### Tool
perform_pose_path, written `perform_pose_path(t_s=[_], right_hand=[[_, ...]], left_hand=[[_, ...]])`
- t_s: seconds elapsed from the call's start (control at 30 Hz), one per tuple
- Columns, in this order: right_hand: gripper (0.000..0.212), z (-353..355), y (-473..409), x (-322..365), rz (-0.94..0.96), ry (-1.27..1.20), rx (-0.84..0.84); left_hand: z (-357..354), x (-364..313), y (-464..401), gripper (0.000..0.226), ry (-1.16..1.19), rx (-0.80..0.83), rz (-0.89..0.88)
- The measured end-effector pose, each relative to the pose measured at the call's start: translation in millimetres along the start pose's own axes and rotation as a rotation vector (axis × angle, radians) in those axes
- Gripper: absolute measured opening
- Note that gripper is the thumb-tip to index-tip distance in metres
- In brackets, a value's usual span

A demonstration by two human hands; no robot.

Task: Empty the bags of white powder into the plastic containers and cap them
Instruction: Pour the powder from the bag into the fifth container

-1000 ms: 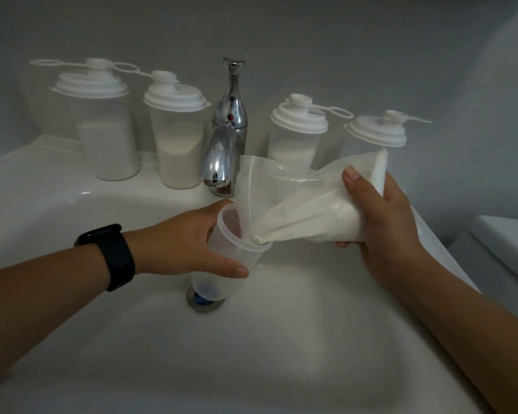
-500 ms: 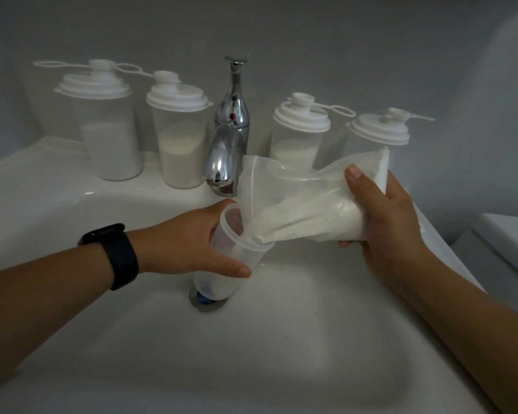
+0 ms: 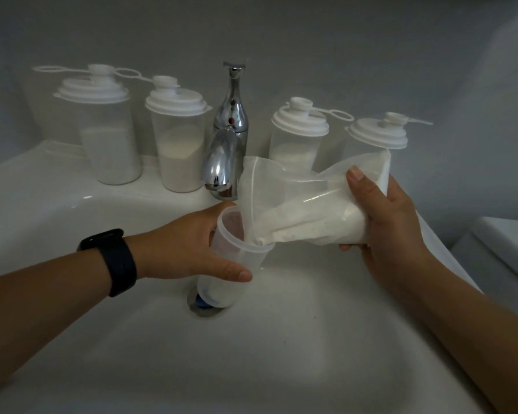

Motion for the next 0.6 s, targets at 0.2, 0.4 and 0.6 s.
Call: perform_pose_path(t_s=[0.2,0.4,0.6], right_hand=[[0.033,-4.2,0.3,-3.2,-0.009,-0.002,0.000],[0.038,-1.8,-0.6,-1.5,0.004,-0.005,-0.003],[0.035,-2.3,0.3,0.9,0.015,0.017,-0.005]], left_hand=[[2.0,0.3,1.1,0.090,0.014,-0.013,0.007],[0.5,0.4,0.2,0.091,0.020,-0.002,0.013],[0.1,0.3,0.7,0.091,0.002,-0.001,0.006]])
Point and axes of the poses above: each hand's wrist, its own y-axis away from the middle knuckle, its own z-axis out of the back of the hand, x = y × z, the point moved 7 cm from there along -y, towards the middle knuckle, and after that the axes turned 12 degrees about y, right-handed, at the moved point
